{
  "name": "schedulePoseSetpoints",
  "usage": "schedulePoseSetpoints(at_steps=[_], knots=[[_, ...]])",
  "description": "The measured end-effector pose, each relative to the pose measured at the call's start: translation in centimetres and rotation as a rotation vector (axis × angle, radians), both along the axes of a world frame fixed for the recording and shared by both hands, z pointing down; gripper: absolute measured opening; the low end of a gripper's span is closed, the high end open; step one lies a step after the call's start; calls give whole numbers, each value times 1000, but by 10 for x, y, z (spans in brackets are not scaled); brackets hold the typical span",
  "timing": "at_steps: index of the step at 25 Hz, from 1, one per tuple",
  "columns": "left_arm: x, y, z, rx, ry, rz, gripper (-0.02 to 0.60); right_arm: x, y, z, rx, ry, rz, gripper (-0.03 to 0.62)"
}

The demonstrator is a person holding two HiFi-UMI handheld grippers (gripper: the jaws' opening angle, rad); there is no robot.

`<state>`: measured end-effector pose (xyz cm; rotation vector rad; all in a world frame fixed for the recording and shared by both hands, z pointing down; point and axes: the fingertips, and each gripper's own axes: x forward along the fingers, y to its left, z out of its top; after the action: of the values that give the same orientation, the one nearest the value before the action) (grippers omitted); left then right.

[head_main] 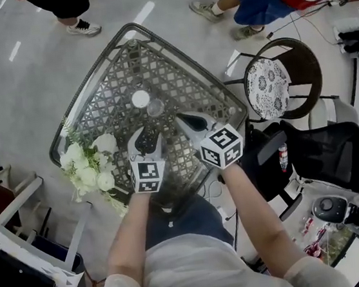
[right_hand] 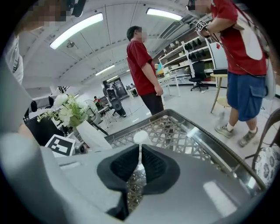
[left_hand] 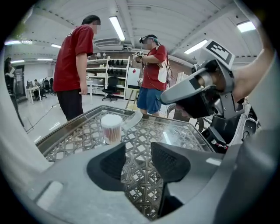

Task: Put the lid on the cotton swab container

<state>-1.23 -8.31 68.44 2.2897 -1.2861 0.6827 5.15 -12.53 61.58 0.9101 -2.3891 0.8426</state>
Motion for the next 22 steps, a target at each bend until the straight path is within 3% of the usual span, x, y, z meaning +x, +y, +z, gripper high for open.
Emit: schedulePoseSetpoints(at_steps=[12, 22], knots=[[-11, -14, 18, -27, 8, -3, 179, -19, -9, 54, -84, 4, -84, 19], [-13, -12, 10, -12, 16, -4, 184, -35, -25, 44, -56, -25, -105, 18]])
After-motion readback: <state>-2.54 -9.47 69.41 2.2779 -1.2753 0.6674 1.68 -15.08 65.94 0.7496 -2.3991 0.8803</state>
